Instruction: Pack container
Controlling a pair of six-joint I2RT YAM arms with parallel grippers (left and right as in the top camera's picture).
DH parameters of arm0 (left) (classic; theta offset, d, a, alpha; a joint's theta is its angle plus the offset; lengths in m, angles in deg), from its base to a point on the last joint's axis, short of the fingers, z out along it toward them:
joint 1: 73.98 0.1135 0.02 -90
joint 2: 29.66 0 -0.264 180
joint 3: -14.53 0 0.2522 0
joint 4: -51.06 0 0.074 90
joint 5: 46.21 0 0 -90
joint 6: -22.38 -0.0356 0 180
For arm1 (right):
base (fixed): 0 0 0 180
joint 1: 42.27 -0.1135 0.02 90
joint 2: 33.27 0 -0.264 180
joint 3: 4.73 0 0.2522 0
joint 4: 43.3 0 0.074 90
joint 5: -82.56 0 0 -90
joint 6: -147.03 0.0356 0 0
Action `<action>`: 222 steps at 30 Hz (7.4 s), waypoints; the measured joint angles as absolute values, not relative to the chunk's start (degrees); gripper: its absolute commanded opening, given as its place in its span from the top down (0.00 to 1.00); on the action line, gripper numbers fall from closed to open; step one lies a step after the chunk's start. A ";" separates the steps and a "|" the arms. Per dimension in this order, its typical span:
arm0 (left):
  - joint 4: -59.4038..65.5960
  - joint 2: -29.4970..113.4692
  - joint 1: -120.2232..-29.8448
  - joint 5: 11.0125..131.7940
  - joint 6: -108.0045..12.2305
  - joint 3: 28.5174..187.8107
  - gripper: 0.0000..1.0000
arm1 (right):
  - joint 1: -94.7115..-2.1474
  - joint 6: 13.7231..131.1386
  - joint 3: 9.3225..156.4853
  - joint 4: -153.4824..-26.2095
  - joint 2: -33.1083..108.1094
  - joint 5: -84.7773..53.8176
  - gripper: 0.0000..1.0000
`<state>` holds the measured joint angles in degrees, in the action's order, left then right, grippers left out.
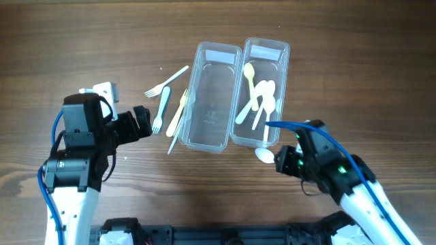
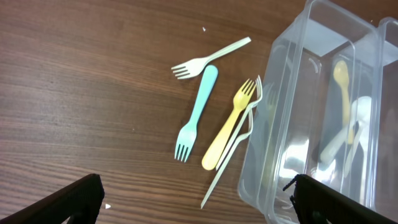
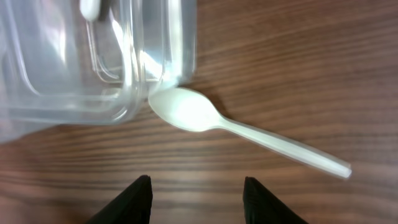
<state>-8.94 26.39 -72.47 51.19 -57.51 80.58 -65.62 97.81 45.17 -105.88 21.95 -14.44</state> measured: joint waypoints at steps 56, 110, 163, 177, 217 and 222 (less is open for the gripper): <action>-10.29 26.39 -72.47 51.19 -57.51 80.62 0.00 | -60.46 159.27 41.71 -99.10 38.80 -15.47 0.61; -9.90 26.39 -72.47 51.19 -57.51 80.65 0.00 | -54.06 83.86 60.16 -78.78 41.99 -24.80 0.96; 6.36 60.33 -96.66 47.84 -51.79 80.82 0.96 | -54.71 71.29 76.16 -99.08 23.39 -14.62 0.28; -0.96 58.13 -95.18 45.20 -48.12 87.47 0.55 | -54.71 71.29 76.16 -100.57 23.39 -12.39 0.27; -12.24 81.19 -81.65 41.70 -76.62 104.47 0.46 | -54.71 72.15 76.16 -105.51 25.01 -11.23 0.27; -11.71 83.72 -83.20 41.46 -76.62 104.45 0.47 | -54.71 72.15 76.16 -106.42 25.01 -11.23 0.27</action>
<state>-11.71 83.72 -83.20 41.46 -76.62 104.45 -54.71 72.15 76.16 -106.42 25.01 -11.23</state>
